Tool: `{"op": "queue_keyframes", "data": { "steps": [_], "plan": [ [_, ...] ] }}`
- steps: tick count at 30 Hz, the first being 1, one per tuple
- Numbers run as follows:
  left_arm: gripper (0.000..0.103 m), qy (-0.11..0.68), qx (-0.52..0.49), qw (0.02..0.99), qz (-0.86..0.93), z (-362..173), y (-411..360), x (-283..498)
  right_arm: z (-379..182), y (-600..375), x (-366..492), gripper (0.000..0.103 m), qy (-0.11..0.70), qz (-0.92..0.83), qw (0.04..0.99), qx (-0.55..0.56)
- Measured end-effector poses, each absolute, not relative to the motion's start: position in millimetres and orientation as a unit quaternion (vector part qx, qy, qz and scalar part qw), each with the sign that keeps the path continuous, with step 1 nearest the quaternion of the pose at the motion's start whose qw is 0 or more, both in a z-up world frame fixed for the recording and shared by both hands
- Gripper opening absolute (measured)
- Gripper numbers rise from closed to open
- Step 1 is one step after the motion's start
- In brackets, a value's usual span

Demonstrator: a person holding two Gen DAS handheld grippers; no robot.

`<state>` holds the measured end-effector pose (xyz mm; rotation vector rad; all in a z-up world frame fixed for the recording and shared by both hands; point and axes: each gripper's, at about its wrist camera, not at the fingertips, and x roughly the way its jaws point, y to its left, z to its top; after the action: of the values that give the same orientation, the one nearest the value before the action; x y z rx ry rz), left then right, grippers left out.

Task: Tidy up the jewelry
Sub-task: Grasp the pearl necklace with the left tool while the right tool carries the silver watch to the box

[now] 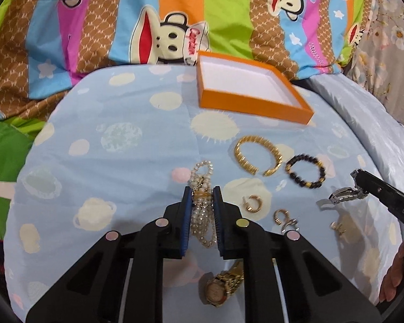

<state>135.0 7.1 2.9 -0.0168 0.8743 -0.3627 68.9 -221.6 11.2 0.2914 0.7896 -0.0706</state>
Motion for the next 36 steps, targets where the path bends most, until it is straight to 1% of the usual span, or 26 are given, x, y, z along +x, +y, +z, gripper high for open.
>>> {"op": "queue_keyframes", "data": {
  "steps": [6, 10, 14, 19, 22, 28, 32, 33, 34, 35, 36],
  "plan": [
    [0.015, 0.373, 0.002, 0.906, -0.202, 52.3, -14.7, 154.5, 54.7, -238.0, 105.8, 0.010, 0.343, -0.024, 0.933, 0.108],
    [0.015, 0.342, 0.011, 0.916, -0.209, 82.3, -43.0, 194.8, 76.5, -246.1, 152.6, 0.010, 0.321, -0.029, 0.944, 0.066],
    [0.015, 0.343, 0.016, 0.917, -0.204, 88.8, -72.5, 249.0, 76.6, -259.6, 209.6, 0.010, 0.328, -0.031, 0.943, 0.053],
    [0.015, 0.379, 0.023, 0.905, -0.190, 64.4, -102.0, 315.4, 56.6, -270.4, 274.8, 0.010, 0.358, -0.031, 0.932, 0.048],
    [0.015, 0.398, 0.036, 0.899, -0.177, 44.1, -115.0, 342.1, 43.3, -271.2, 303.3, 0.010, 0.376, -0.026, 0.925, 0.044],
    [0.015, 0.423, 0.061, 0.892, -0.148, 12.8, -131.5, 374.6, 13.3, -262.8, 347.7, 0.010, 0.410, -0.034, 0.911, 0.014],
    [0.016, 0.447, 0.046, 0.883, -0.133, -2.1, -130.4, 393.8, 0.5, -260.5, 366.1, 0.011, 0.426, -0.025, 0.904, 0.010],
    [0.023, 0.448, 0.040, 0.884, -0.128, -4.7, -127.8, 397.1, 3.0, -260.9, 365.8, 0.011, 0.415, -0.025, 0.909, 0.014],
    [0.036, 0.446, 0.038, 0.886, -0.122, -5.3, -126.1, 397.8, 7.6, -261.7, 363.3, 0.013, 0.402, -0.024, 0.915, 0.019],
    [0.041, 0.440, 0.030, 0.889, -0.121, -4.6, -121.9, 397.5, 14.3, -263.6, 357.9, 0.018, 0.386, -0.018, 0.922, 0.030],
    [0.048, 0.434, 0.022, 0.892, -0.123, -2.9, -118.2, 395.9, 20.2, -265.5, 353.3, 0.020, 0.374, -0.012, 0.926, 0.042]
  ]
}}
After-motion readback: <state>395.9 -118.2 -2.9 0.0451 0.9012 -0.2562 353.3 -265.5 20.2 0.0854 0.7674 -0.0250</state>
